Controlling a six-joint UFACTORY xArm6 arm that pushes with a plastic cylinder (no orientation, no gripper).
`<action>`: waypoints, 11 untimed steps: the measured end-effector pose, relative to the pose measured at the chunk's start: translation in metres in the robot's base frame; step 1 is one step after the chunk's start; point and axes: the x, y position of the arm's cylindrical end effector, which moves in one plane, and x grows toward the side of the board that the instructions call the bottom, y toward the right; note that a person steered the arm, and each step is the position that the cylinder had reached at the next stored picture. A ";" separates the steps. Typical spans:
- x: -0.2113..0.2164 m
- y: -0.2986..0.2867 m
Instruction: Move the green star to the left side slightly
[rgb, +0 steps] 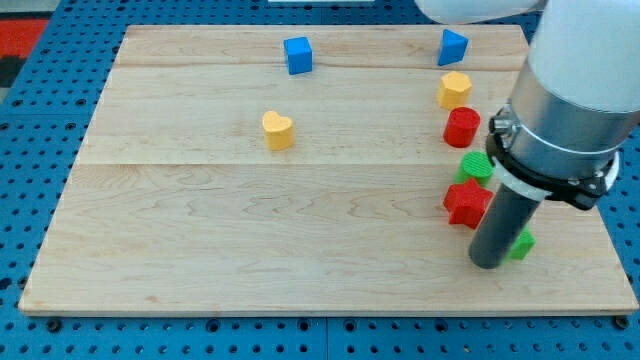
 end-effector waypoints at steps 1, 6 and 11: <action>0.003 0.002; -0.020 0.068; 0.043 -0.085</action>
